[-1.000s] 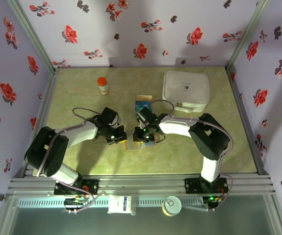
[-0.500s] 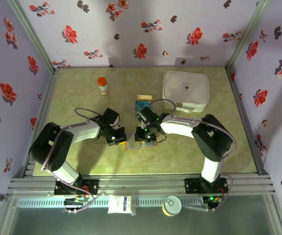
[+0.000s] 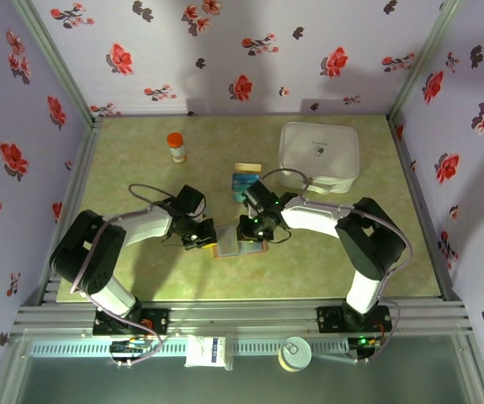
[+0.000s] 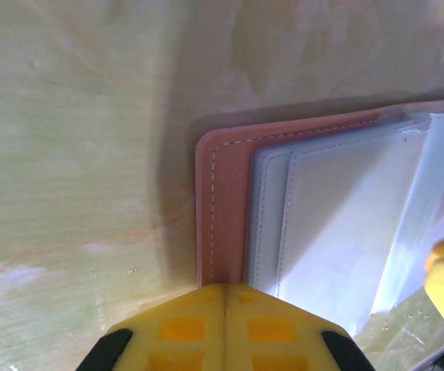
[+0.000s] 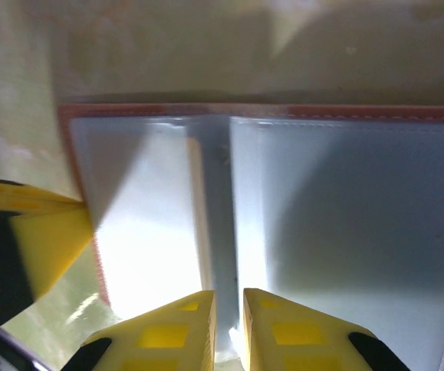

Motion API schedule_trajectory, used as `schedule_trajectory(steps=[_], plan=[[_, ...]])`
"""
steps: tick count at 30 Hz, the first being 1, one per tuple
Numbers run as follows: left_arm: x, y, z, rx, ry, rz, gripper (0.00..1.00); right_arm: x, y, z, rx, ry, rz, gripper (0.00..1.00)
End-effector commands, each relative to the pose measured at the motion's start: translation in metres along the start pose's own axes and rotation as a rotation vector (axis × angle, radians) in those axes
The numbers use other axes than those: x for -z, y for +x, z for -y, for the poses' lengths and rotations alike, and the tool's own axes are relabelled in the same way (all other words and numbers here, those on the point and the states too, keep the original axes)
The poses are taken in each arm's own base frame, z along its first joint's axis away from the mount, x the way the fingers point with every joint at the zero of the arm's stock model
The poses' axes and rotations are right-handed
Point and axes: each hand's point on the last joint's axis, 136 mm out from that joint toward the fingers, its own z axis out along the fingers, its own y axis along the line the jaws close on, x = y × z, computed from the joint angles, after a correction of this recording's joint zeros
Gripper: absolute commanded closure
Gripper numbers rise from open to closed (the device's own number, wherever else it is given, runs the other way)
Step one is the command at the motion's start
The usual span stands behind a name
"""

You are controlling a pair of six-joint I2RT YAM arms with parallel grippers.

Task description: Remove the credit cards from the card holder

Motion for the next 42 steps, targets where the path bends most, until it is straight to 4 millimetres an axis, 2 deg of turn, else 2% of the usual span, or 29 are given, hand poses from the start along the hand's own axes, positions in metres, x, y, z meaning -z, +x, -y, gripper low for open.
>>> schedule_trajectory(steps=[1,5,9,18,26,30,37,42], plan=[[0.002,0.002,-0.031,-0.003,-0.160,-0.008,1.00,0.003,0.000,-0.026,0.034,-0.077,0.007,0.82],[0.007,-0.005,-0.024,-0.022,-0.156,0.002,1.00,-0.010,-0.002,-0.039,0.043,-0.082,-0.014,0.82],[0.007,-0.006,-0.023,-0.025,-0.156,0.003,1.00,-0.021,-0.005,-0.037,0.027,-0.060,-0.023,0.82],[0.006,-0.004,-0.024,-0.023,-0.155,-0.003,1.00,-0.031,-0.002,-0.029,0.017,-0.047,-0.042,0.82],[0.005,-0.002,-0.026,-0.021,-0.155,-0.007,1.00,-0.033,-0.005,-0.040,0.015,-0.098,-0.037,0.85],[0.005,-0.002,-0.026,-0.023,-0.157,-0.009,1.00,-0.035,-0.002,-0.027,0.007,-0.034,-0.047,0.85],[0.006,-0.002,-0.026,-0.026,-0.158,-0.011,1.00,-0.024,0.002,0.001,0.018,0.096,-0.036,0.85],[0.007,-0.002,-0.027,-0.025,-0.163,-0.010,1.00,-0.021,0.002,0.004,0.010,0.071,-0.026,0.85]])
